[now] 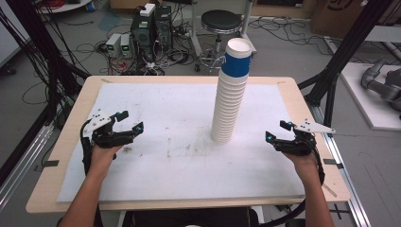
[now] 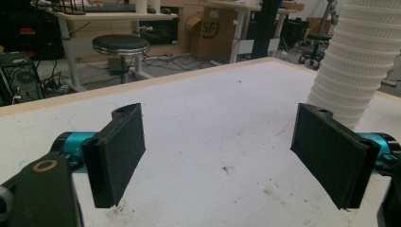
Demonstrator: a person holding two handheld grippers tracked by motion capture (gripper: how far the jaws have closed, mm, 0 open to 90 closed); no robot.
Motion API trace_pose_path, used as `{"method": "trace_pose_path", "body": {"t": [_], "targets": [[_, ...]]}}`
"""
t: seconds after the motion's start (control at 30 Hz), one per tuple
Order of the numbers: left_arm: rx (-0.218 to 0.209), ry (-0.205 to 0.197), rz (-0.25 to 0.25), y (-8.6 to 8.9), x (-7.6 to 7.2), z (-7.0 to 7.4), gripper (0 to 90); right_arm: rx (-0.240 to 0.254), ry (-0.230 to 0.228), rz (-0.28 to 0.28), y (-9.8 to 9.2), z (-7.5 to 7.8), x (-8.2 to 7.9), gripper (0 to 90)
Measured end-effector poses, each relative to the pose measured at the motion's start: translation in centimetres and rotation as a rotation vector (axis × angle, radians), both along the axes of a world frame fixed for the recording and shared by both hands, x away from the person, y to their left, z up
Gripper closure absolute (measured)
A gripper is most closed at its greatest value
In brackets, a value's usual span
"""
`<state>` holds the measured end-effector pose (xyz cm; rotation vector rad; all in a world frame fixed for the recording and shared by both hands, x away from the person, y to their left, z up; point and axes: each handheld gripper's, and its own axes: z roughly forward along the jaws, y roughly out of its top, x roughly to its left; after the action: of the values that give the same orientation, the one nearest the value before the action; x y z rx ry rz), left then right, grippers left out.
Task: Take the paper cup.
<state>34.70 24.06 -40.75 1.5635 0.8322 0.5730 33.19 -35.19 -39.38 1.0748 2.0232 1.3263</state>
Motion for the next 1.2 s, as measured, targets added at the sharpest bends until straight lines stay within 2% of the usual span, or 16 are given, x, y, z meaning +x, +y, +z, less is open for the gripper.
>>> {"method": "trace_pose_path", "body": {"t": [0.37, 0.5, 0.53, 0.77, 1.07, 1.13, 1.17, 1.2], "targets": [[0.011, 0.006, -0.003, -0.4, 0.3, -0.1, 17.9, 0.028, -0.003, 0.005, -0.3, 0.1, -0.2, 20.6], [0.026, 0.011, -0.015, -0.6, 0.3, -0.1, 18.0, 0.053, -0.004, 0.019, -0.1, 0.5, -0.2, 20.5], [0.022, 0.010, -0.017, -0.7, 0.2, -0.1, 17.9, 0.078, -0.004, 0.032, 0.4, 0.9, -0.2, 20.5], [0.036, 0.014, -0.037, -1.4, 0.0, -0.1, 17.9, 0.109, -0.049, 0.118, 2.7, 3.6, 0.2, 20.0], [0.042, 0.029, -0.050, -1.6, 0.0, -0.3, 18.0, 0.095, -0.106, 0.216, 5.6, 7.5, 2.0, 19.3], [0.042, 0.030, -0.049, -1.6, 0.0, -0.3, 18.0, 0.087, -0.111, 0.239, 6.3, 8.4, 2.5, 19.2], [0.042, 0.030, -0.049, -1.6, 0.0, -0.3, 18.0, 0.087, -0.111, 0.239, 6.3, 8.4, 2.5, 19.2], [0.041, 0.032, -0.047, -1.6, 0.0, -0.3, 17.9, 0.088, -0.109, 0.255, 7.0, 9.2, 3.1, 19.2]]}}
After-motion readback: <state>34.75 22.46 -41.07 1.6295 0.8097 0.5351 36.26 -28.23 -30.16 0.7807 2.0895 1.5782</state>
